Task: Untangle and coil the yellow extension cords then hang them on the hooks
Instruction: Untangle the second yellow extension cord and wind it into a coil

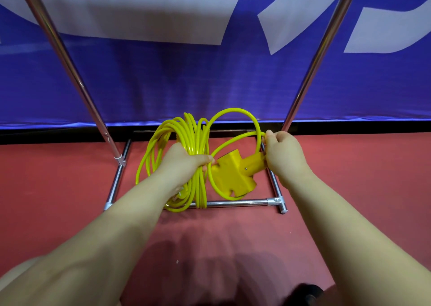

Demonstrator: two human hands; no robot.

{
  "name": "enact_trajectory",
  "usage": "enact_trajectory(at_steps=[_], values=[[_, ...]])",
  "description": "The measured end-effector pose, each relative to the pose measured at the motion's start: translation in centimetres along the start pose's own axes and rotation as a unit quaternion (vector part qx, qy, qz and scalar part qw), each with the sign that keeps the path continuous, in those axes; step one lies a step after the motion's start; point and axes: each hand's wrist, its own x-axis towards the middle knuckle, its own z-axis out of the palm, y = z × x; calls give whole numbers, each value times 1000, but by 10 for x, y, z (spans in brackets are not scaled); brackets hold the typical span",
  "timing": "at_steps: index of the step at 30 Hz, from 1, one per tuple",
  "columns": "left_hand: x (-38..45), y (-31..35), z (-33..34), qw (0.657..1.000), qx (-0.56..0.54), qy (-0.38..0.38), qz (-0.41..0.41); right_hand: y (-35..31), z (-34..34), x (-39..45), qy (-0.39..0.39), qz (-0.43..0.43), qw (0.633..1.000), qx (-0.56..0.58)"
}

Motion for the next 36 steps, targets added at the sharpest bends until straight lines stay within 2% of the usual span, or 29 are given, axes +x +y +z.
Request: enact_trajectory(at_steps=[4,8,14,18,21,31,36], values=[[2,-4,0,1000,-16,4,-10,0,0,-1,37,-35,998,-31],[3,-7,-1,999,-22,-10,-32,1,2,2,26,-25,999,-32],[4,-8,-5,999,-20,-20,-31,1,3,5,-24,26,996,77],[4,-13,-5,1000,4,-26,-18,-4,-3,0,-62,78,978,182],[2,-15,-3,999,2,-43,-20,-6,-9,-3,-93,96,966,219],[-6,-19,5,998,-1,-66,-10,-2,-18,0,-65,117,955,266],[-8,-14,5,999,-1,-41,-10,-3,-19,-3,-78,133,938,311]])
